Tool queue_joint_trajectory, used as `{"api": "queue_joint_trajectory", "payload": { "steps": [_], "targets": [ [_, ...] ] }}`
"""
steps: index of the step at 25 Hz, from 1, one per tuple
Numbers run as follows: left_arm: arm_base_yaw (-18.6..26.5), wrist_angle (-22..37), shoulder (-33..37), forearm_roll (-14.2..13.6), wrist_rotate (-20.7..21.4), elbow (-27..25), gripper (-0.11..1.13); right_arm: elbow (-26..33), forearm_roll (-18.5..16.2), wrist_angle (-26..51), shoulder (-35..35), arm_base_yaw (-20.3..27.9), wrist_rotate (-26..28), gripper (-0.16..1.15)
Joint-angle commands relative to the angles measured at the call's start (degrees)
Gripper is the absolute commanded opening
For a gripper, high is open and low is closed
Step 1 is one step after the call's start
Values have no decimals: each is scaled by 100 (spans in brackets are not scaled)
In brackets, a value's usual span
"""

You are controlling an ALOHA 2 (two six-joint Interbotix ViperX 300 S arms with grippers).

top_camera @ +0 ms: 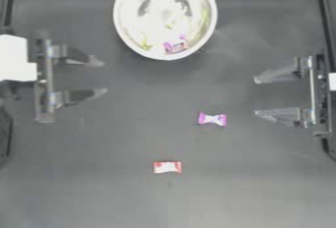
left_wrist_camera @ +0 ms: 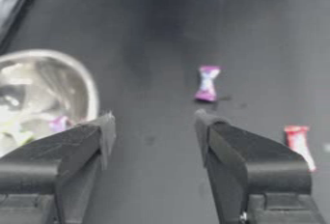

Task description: Put candies in bowl

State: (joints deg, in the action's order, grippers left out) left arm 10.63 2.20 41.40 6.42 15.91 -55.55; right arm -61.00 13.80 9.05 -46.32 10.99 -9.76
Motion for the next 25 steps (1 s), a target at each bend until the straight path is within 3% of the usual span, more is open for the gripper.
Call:
{"api": "queue_joint_trajectory", "payload": {
  "steps": [1, 9, 14, 19, 25],
  "targets": [
    [-88, -123, 202, 167, 0, -149, 88, 457, 105, 571, 404, 220, 0, 96],
    [-149, -264, 272, 325, -9, -431, 88, 1424, -378, 1591, 1890, 360, 0, 96],
    [-158, -264, 299, 422, -9, -510, 88, 2004, -431, 2338, 2725, 334, 79, 96],
    [-158, -272, 360, 466, -9, -598, 88, 2241, -633, 2470, 3226, 141, 193, 96],
    [-158, -272, 475, 554, -9, -659, 88, 2426, -1397, 2566, 3709, -220, 984, 98]
  ]
}}
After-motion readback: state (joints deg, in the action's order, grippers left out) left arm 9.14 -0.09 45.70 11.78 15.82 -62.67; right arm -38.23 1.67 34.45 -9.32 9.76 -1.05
